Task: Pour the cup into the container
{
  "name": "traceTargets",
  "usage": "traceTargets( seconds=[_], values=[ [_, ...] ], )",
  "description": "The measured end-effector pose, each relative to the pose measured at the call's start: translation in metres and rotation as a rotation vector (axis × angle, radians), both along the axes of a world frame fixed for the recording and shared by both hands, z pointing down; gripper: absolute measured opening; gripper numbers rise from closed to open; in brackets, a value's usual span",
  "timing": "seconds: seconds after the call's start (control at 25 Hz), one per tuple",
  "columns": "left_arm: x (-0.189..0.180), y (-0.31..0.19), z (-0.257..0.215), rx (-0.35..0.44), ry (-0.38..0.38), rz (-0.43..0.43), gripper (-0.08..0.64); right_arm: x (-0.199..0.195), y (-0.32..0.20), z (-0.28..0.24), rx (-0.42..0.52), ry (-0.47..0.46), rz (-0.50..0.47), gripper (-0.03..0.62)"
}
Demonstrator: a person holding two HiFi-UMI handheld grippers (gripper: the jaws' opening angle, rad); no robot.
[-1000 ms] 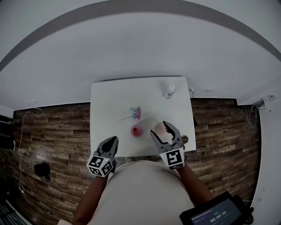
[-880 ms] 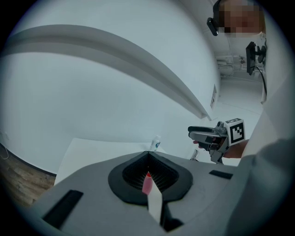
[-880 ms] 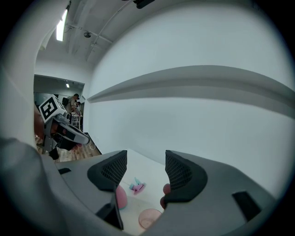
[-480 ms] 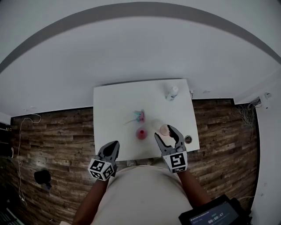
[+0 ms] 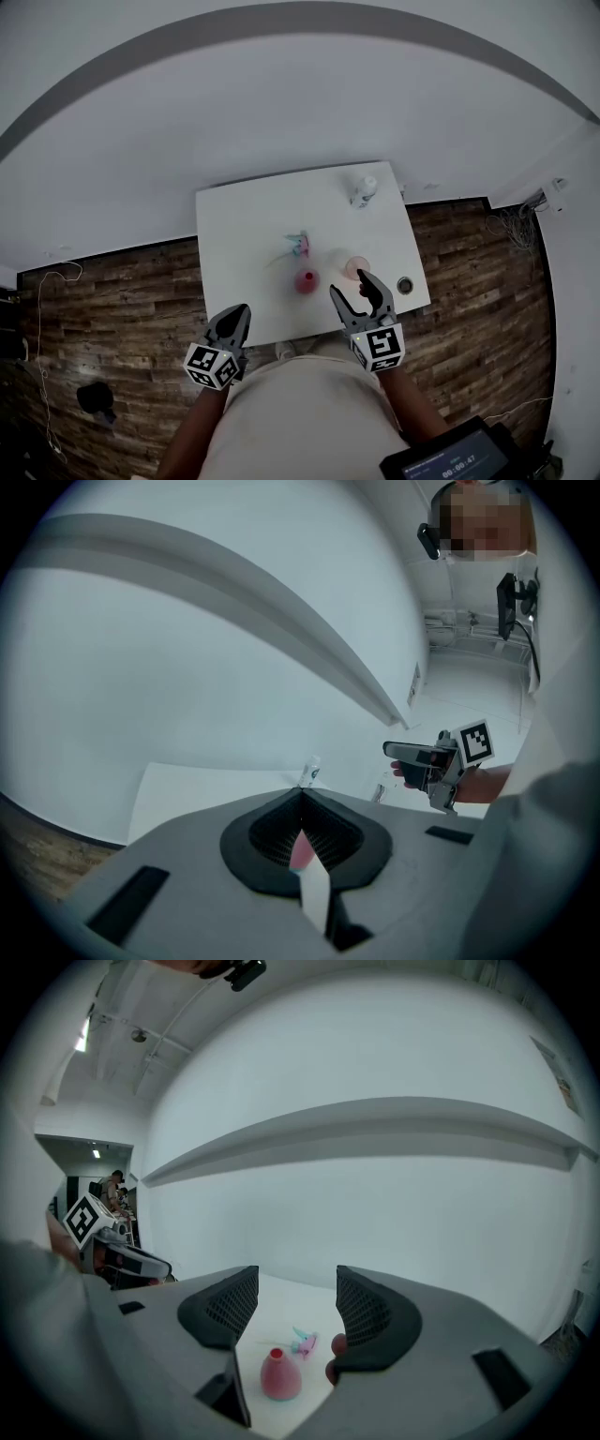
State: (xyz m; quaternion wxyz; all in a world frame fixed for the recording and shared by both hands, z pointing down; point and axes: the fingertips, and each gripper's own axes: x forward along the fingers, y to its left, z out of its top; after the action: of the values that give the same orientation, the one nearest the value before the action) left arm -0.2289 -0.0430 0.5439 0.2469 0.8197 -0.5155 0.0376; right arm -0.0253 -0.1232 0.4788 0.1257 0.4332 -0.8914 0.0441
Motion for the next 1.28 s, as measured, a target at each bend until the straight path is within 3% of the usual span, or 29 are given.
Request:
traceTargets(
  seconds=[0.28,0.6,0.92,1.28],
  values=[
    [-0.015,0.021,0.009,-0.014,0.018,0.009,0.009,-0.005,0.032,-0.002,-0.031,-0.019,0.033,0.267],
    [-0.022,0.047,0.027,-0.031,0.067,0.013,0.009,-0.006,0.065,0.007,-0.068,0.042,0.040,0.259],
    [-0.004,0.068,0.034,-0.031,0.076,0.031,0.009,-0.005,0.078,0.008,-0.049,0.078,-0.003,0.259],
    [0.031,0.086,0.025,-0.039,0.051,0.037,0.009,0.035,0.084,-0.005,-0.018,0.039,0.046,0.259]
  ],
)
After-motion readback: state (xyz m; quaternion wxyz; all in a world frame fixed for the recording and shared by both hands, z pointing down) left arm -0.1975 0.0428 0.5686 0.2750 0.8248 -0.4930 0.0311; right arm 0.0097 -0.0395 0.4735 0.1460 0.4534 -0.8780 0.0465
